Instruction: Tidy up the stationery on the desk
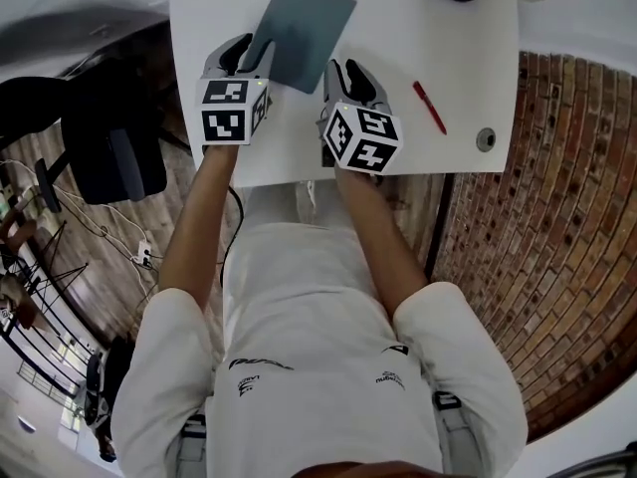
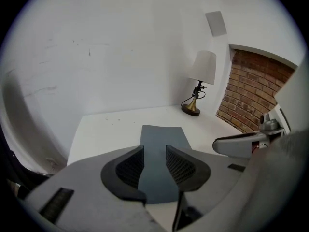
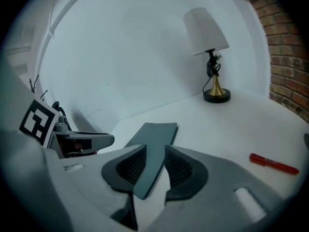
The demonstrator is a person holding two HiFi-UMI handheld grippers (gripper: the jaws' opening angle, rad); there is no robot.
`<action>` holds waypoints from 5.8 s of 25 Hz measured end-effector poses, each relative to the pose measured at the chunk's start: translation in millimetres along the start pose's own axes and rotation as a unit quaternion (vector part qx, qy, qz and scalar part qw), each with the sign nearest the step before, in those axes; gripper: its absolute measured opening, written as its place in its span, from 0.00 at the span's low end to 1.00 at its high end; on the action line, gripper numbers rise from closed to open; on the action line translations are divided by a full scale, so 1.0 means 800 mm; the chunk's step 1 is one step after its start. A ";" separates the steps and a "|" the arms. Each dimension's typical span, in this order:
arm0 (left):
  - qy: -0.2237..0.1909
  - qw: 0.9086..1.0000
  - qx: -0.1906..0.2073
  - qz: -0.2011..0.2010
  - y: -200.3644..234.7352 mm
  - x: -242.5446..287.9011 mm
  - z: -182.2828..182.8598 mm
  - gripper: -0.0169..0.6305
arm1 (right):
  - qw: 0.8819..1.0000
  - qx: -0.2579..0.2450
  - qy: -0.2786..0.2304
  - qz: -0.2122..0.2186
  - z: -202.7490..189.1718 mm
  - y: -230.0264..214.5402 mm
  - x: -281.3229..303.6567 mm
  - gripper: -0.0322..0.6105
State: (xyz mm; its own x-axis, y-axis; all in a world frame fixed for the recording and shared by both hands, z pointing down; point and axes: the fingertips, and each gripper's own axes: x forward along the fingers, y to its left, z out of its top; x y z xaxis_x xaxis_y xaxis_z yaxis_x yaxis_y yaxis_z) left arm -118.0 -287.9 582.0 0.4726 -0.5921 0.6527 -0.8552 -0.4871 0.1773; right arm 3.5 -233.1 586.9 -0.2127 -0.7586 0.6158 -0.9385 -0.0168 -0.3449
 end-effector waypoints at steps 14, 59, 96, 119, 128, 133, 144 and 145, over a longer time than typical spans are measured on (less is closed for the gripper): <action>0.058 0.998 -0.002 -0.028 0.030 0.071 -0.021 0.26 | 0.999 0.016 0.041 -0.031 -0.020 -0.009 0.068 0.25; 0.108 0.989 -0.095 -0.030 -0.048 0.049 -0.088 0.27 | 0.990 -0.045 0.136 0.014 -0.058 -0.060 0.042 0.21; 0.101 0.983 -0.156 0.003 -0.122 0.005 -0.148 0.27 | 0.977 -0.148 0.151 0.017 -0.104 -0.090 -0.031 0.21; -0.022 0.994 -0.101 0.027 -0.149 -0.082 -0.052 0.04 | 0.980 -0.180 0.089 -0.010 -0.040 -0.142 -0.097 0.22; -0.093 0.993 -0.064 0.025 -0.178 -0.134 -0.016 0.02 | 0.956 -0.274 0.101 -0.027 -0.039 -0.210 -0.130 0.22; -0.121 0.992 -0.027 0.012 -0.194 -0.160 -0.011 0.02 | 0.942 -0.313 0.120 -0.023 -0.042 -0.228 -0.129 0.21; -0.158 0.987 0.029 -0.016 -0.230 -0.210 -0.019 0.02 | 0.903 -0.376 0.207 0.015 -0.073 -0.257 -0.119 0.20; -0.163 0.986 0.027 -0.015 -0.230 -0.213 -0.019 0.02 | 0.901 -0.376 0.215 0.019 -0.075 -0.258 -0.119 0.20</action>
State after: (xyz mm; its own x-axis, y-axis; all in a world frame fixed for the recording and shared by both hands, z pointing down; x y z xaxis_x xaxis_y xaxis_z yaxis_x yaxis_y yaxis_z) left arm -44.7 -87.8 449.0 0.5485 -0.7471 0.3755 -0.8313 -0.5356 0.1486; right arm 200.8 -118.5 642.1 -0.1824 -0.4247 0.8868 -0.8135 0.5717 0.1065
